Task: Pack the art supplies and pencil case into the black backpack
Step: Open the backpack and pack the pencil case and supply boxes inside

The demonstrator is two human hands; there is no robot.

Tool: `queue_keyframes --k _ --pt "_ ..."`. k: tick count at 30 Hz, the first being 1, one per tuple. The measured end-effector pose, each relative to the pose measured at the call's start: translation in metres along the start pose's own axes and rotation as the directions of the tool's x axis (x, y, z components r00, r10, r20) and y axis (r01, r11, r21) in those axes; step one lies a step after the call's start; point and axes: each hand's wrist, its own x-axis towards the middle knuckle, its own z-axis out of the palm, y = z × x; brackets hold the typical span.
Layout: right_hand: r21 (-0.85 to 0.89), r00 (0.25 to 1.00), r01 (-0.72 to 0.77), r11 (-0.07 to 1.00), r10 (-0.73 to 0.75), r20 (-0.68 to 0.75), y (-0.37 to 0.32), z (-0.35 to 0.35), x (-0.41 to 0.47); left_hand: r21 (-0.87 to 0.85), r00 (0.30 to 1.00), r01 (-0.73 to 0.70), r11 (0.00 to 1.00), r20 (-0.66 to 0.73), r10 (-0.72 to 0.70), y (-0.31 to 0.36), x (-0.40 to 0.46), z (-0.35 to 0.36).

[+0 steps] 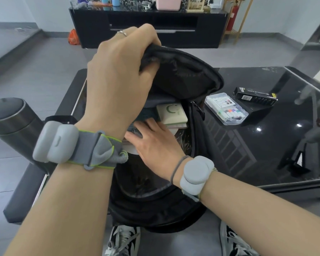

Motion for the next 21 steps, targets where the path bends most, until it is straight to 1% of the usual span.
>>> queue_keyframes --k 3,6,8,9,11,13,14,16,18,19,20,21 --pt "0.010 1.000 -0.009 1.000 0.009 -0.008 0.000 -0.009 -0.008 -0.011 1.000 -0.008 1.000 0.007 0.008 -0.001 0.000 -0.001" --pt "0.083 0.990 -0.070 0.994 0.079 -0.116 0.017 -0.031 -0.027 -0.022 1.000 -0.006 1.000 0.025 0.006 0.001 -0.003 0.007" --pt "0.125 0.973 -0.160 0.979 0.178 -0.146 0.046 -0.042 -0.040 -0.031 0.999 0.001 1.000 0.037 0.001 0.008 -0.009 0.018" --pt "0.142 0.959 -0.228 0.963 0.247 -0.138 0.065 -0.044 -0.047 -0.029 0.998 -0.001 1.000 0.061 0.003 0.013 -0.013 0.024" --pt "0.148 0.905 -0.403 0.903 0.418 -0.085 0.103 -0.046 -0.064 -0.008 0.986 -0.023 1.000 0.166 0.024 0.022 -0.024 0.040" --pt "0.065 0.807 -0.589 0.805 0.591 -0.002 0.137 -0.047 -0.089 0.020 0.950 -0.066 0.998 0.307 0.057 0.031 -0.037 0.059" --pt "-0.026 0.744 -0.666 0.746 0.666 0.055 0.153 -0.045 -0.103 0.034 0.926 -0.084 0.996 0.372 0.065 0.033 -0.043 0.068" --pt "-0.220 0.585 -0.761 0.610 0.792 0.174 0.178 -0.044 -0.133 0.056 0.883 -0.099 0.994 0.465 0.062 0.038 -0.053 0.085" --pt "-0.333 0.415 -0.810 0.482 0.874 0.253 0.197 -0.042 -0.158 0.059 0.864 -0.093 0.994 0.502 0.051 0.042 -0.058 0.096" --pt "-0.368 0.343 -0.823 0.432 0.895 0.283 0.205 -0.041 -0.168 0.045 0.864 -0.085 0.995 0.501 0.051 0.044 -0.058 0.101" --pt "-0.394 0.286 -0.829 0.397 0.906 0.311 0.211 -0.039 -0.178 0.029 0.868 -0.081 0.996 0.494 0.056 0.047 -0.057 0.105" --pt "-0.418 0.249 -0.825 0.380 0.908 0.336 0.213 -0.035 -0.182 0.014 0.877 -0.072 0.997 0.477 0.056 0.047 -0.056 0.104"
